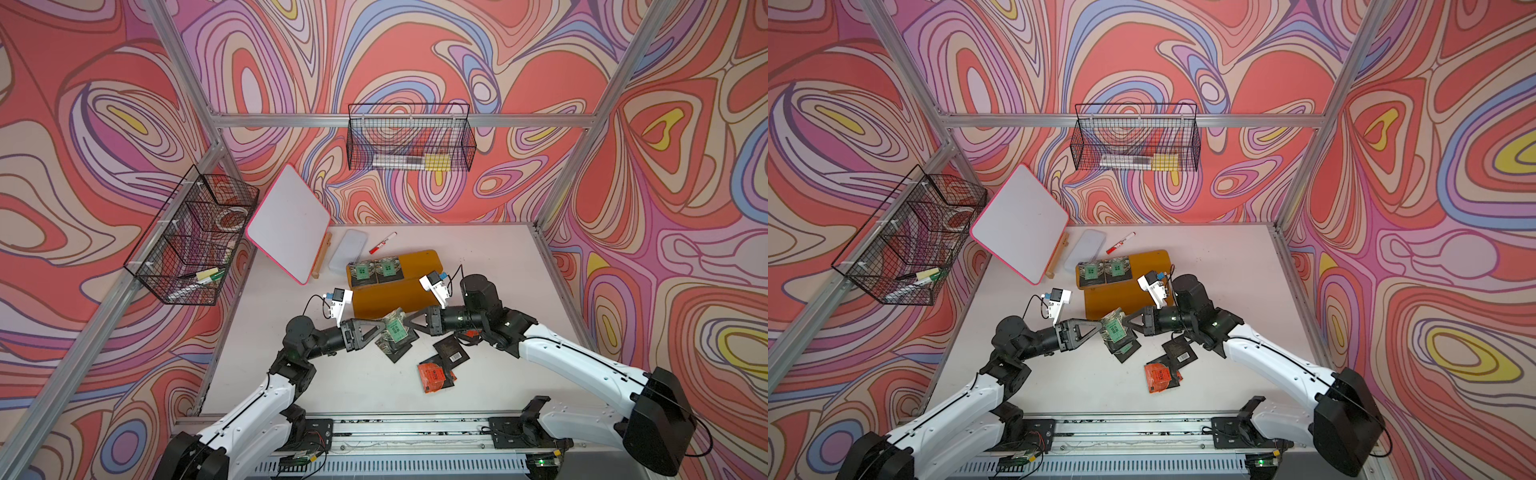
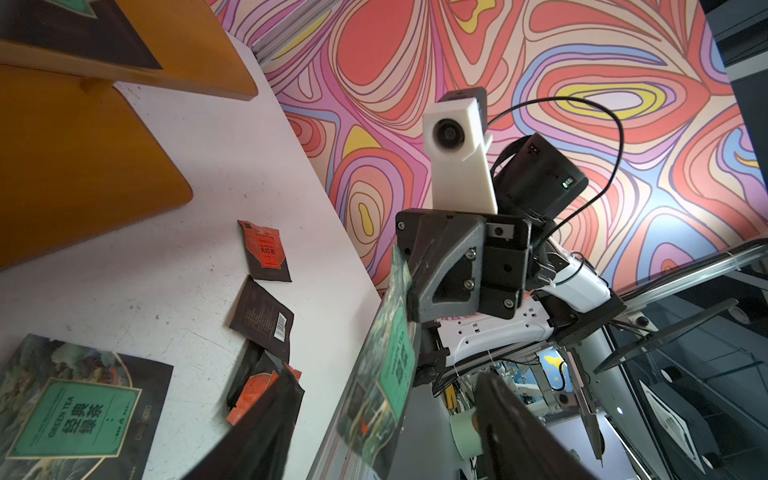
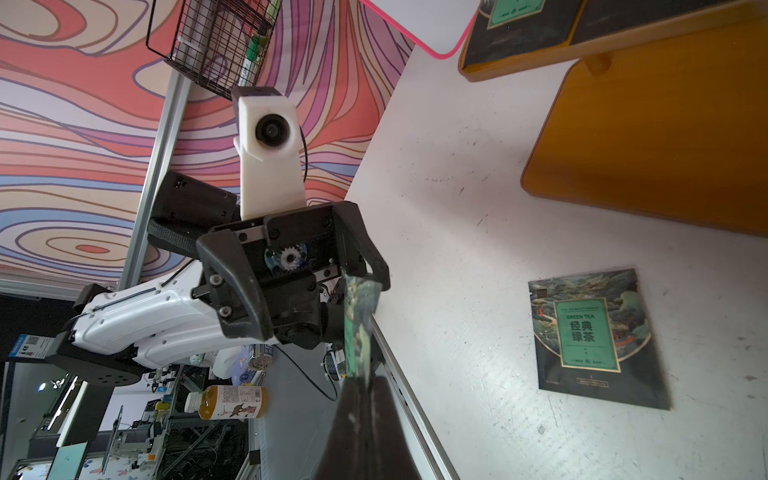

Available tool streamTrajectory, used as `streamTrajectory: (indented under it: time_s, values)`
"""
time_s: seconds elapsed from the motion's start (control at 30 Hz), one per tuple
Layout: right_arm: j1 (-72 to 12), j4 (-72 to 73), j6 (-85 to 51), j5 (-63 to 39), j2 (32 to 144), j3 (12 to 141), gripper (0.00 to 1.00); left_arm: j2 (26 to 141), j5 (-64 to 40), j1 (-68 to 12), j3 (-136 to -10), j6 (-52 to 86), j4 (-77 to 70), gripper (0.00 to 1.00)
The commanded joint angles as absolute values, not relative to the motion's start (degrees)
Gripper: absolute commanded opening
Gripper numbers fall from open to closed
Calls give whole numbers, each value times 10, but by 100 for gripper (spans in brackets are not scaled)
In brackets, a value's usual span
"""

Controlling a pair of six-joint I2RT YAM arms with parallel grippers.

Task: Place the tea bags on the shelf by color
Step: Place the tea bag on the shelf.

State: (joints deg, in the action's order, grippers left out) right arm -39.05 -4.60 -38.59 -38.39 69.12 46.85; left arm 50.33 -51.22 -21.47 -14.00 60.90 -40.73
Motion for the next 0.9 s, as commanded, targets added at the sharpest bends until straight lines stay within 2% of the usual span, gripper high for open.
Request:
streamTrajectory:
  time_s: [0.0,0.07,0.1,0.5,0.87]
  values:
    - [-387,-80,-367,-352,683,491,0,483,-477,-219,-160,586,-342,91]
    - [-379,-96,-365,-347,686,504,0,470,-457,-218,-164,579,-302,99]
    - [-373,-103,-364,-346,688,511,0,462,-449,-218,-168,571,-280,99]
    - [-284,-174,-341,-337,735,599,0,356,-319,-219,-210,477,-3,99]
    - [-211,-195,-321,-356,824,682,0,322,-287,-219,-207,458,50,99]
